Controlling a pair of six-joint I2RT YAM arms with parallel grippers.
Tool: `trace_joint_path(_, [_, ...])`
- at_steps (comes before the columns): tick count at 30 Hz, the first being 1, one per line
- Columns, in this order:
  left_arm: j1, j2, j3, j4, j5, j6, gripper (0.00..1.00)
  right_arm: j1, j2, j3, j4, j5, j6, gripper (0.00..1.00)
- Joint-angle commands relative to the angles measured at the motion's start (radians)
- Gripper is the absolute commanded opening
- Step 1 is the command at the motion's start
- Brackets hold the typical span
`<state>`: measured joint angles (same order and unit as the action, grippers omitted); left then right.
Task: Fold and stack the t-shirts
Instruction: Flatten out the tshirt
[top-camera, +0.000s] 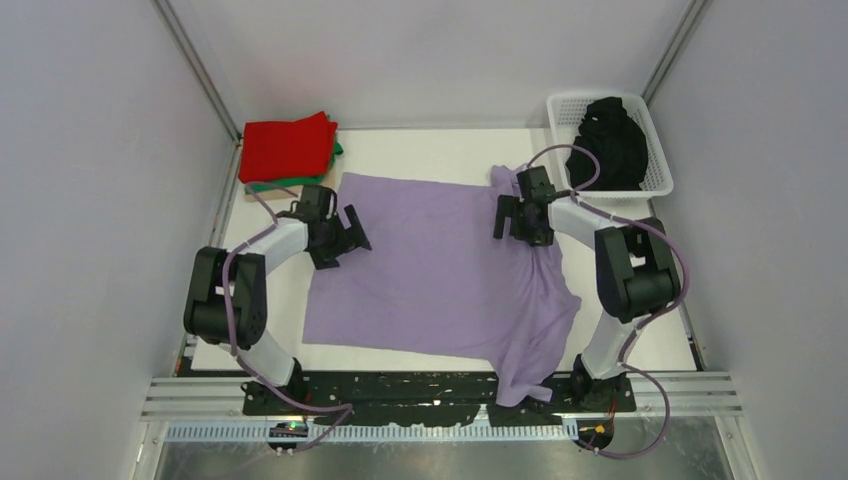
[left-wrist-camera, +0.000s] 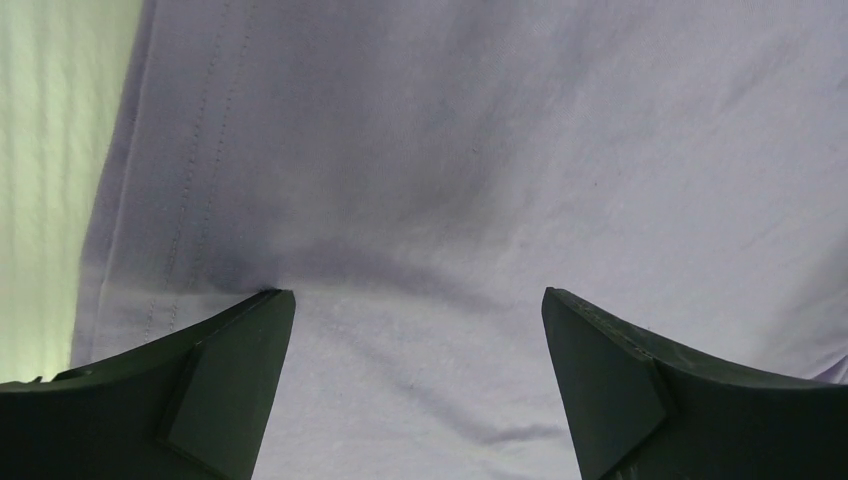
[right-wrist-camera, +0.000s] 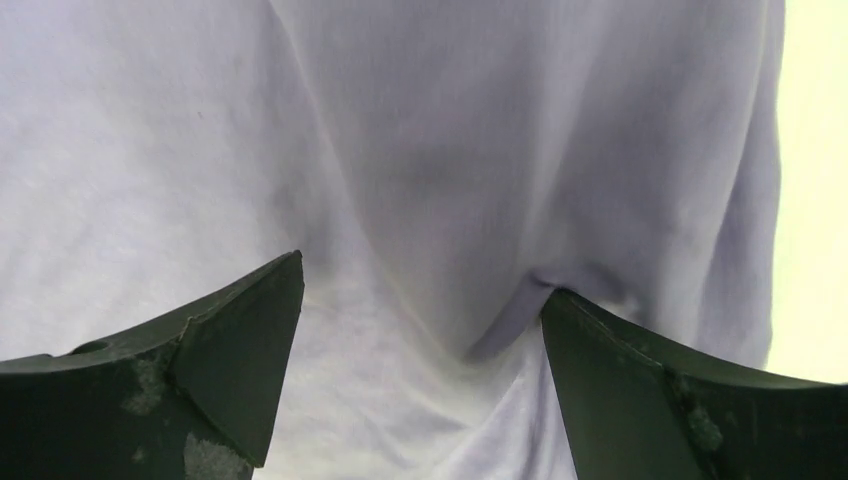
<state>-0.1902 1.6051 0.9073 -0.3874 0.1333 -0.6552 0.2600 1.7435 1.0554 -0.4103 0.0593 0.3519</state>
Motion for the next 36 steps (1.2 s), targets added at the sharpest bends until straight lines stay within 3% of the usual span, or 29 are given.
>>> trace_joint_path(1, [0.047, 0.112, 0.124, -0.006, -0.033, -0.01, 1.0, -0.037, 0.126, 0.168, 0.061, -0.139, 0.012, 0.95])
trace_joint_path(10, [0.09, 0.3, 0.448, -0.136, -0.008, 0.001, 1.0, -0.076, 0.4, 0.576, -0.024, -0.226, -0.016, 0.96])
trace_joint_path(17, [0.094, 0.354, 0.587, -0.27, -0.192, 0.011, 1.0, -0.085, 0.61, 0.943, -0.178, -0.186, -0.071, 0.95])
trace_joint_path(21, [0.099, 0.348, 0.608, -0.282, -0.173, 0.042, 1.0, -0.08, 0.615, 1.022, -0.208, -0.179, -0.128, 0.95])
trace_joint_path(26, [0.093, 0.247, 0.597, -0.248, -0.11, 0.065, 1.0, -0.059, 0.477, 0.93, -0.17, -0.136, -0.177, 0.95])
trace_joint_path(29, [0.073, 0.146, 0.542, -0.248, -0.107, 0.074, 1.0, -0.042, 0.31, 0.745, -0.116, -0.1, -0.177, 0.95])
trace_joint_path(36, [0.008, -0.206, 0.162, -0.285, -0.178, 0.023, 1.0, -0.026, -0.129, 0.288, 0.047, -0.009, -0.083, 0.95])
